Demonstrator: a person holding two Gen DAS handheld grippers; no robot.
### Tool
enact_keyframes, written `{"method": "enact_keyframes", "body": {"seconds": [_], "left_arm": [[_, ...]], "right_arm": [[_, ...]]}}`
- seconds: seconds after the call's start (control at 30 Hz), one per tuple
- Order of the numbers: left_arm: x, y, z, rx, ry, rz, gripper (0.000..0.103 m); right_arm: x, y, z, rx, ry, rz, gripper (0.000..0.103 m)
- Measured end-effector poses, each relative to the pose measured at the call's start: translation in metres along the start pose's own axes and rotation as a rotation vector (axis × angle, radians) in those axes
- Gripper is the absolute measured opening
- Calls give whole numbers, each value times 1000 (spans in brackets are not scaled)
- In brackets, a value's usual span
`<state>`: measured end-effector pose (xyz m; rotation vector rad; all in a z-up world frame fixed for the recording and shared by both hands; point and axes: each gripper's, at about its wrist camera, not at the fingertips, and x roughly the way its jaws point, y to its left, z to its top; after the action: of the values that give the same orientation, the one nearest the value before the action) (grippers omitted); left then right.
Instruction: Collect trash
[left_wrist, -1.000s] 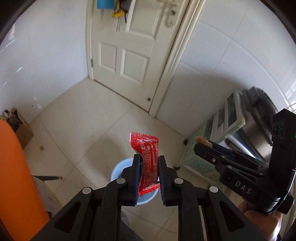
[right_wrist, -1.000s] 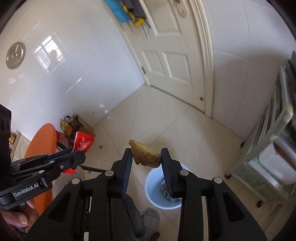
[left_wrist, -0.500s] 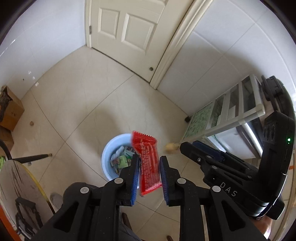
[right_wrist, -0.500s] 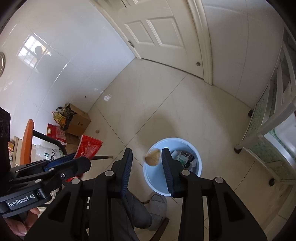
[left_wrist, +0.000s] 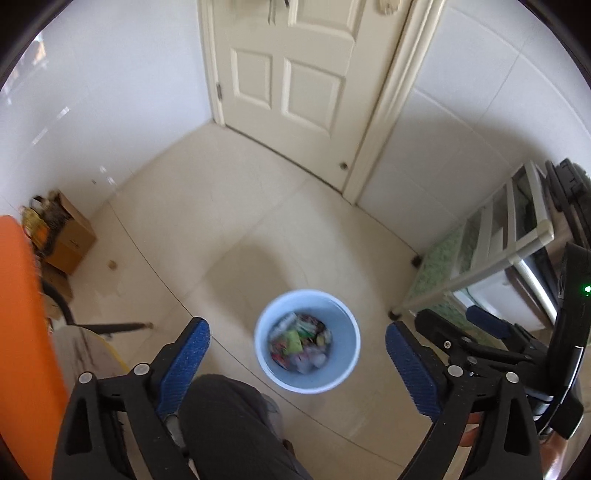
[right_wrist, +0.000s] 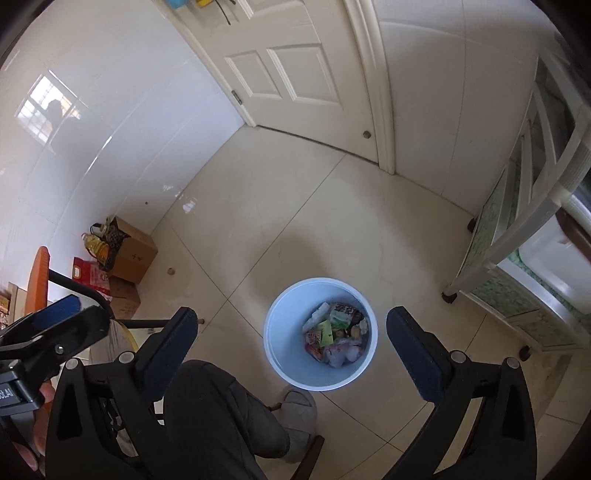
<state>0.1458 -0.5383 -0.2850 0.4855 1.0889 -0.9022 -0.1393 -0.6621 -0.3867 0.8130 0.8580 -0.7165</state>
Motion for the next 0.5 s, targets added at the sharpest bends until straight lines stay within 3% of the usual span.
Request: {"method": "enact_keyframes", "body": {"seconds": [0.2,0.5], "left_arm": [[-43,-5,-16,-12,-105,16,94],[-142,36,-70,-114,-301,12,99]], "right_arm": [[-27,20,3,-28,-48,-4,103],[-81,81,-1,-116,-143,41,103]]}}
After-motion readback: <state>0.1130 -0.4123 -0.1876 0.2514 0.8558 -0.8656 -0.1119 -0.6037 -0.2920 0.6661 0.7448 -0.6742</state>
